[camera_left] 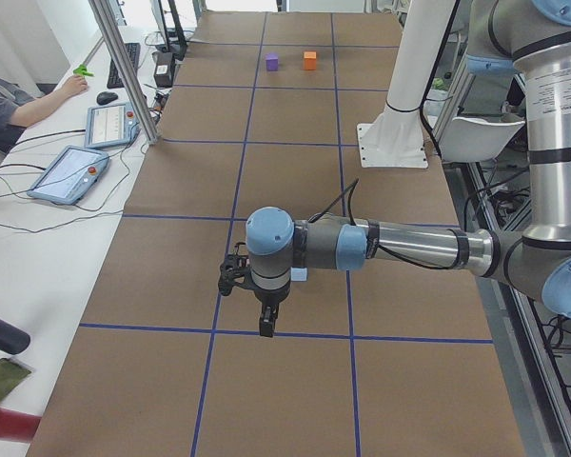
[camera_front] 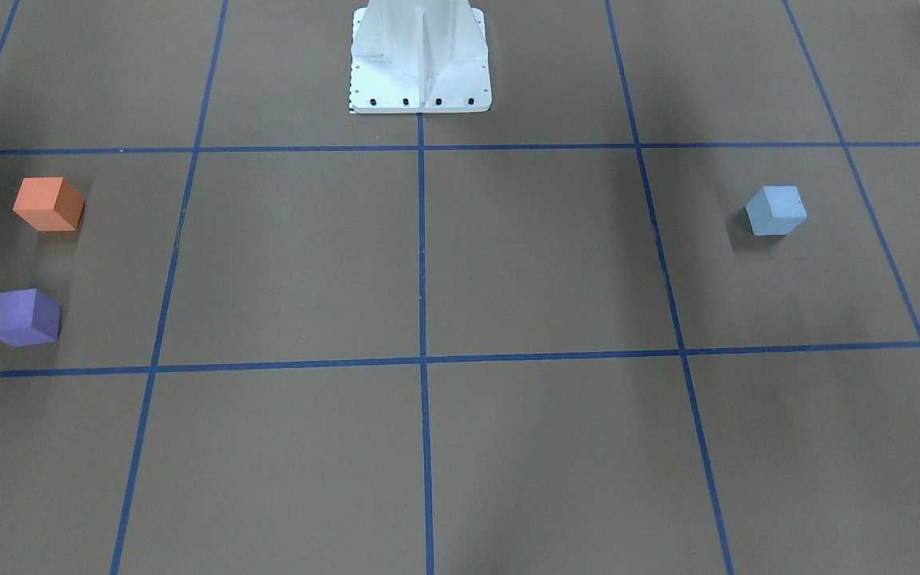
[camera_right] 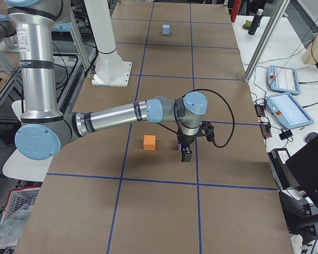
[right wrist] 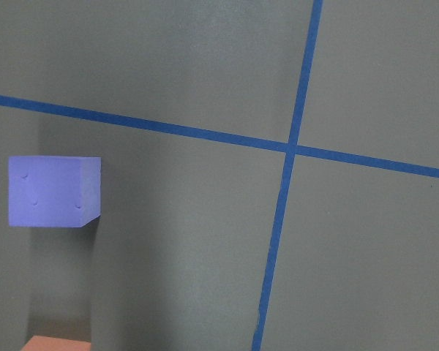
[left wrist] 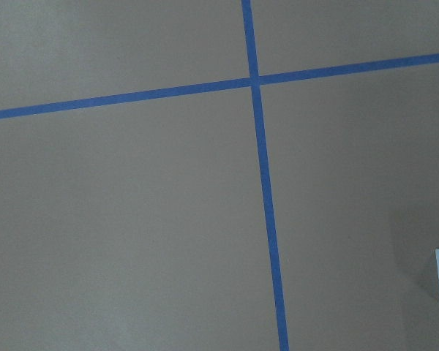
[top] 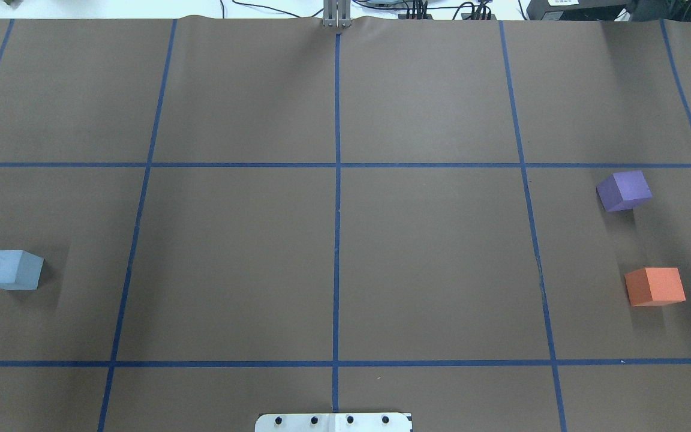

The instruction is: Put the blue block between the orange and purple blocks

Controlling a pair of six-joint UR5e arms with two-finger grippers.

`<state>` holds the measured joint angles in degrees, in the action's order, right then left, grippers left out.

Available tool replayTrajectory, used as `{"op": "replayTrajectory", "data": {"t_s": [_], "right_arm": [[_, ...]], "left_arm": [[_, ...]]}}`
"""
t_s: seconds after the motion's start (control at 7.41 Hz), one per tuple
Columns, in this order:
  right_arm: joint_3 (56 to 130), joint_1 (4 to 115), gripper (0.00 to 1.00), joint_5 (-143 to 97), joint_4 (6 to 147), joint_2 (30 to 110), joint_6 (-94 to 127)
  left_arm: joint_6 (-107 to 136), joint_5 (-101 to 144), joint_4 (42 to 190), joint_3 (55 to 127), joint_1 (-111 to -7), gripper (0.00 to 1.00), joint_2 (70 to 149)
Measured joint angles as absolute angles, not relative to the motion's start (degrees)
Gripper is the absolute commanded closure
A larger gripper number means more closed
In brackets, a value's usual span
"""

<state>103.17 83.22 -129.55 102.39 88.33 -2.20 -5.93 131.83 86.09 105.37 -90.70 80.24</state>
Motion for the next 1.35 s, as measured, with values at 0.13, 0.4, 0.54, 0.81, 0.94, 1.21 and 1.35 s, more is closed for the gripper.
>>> {"op": "replayTrajectory", "data": {"t_s": [0.13,0.4,0.54,0.81,0.94,1.21,1.35], "right_arm": [[103.2,83.1,0.0,-129.6,102.4,88.3,-2.2],[103.8,82.9,0.0,-129.6,102.4,88.3,-2.3],[104.1,82.7,0.0,-129.5,102.4,88.2,-2.3],[104.2,80.9,0.0,-129.5,100.8,86.9,-2.2],[104.3,80.3,0.0,-129.9,99.6,86.7,-2.2],[104.3,80.0,0.0,-130.5,98.9,86.8,-2.3],[104.3,80.0,0.0,-130.6,98.7,86.6,-2.5]], "left_arm": [[-6.1,131.8,86.2,105.4,-90.7,0.0,80.2],[-6.4,131.8,87.9,105.5,-90.6,0.0,80.3],[-6.3,131.8,89.3,105.4,-90.6,0.0,80.4],[-5.8,131.7,93.5,104.0,-90.4,0.0,81.3],[-5.1,131.8,95.0,103.0,-90.4,0.0,81.9],[-0.1,135.4,95.6,100.4,-90.4,0.0,83.3],[1.8,136.7,95.9,99.6,-90.4,0.0,83.9]]}}
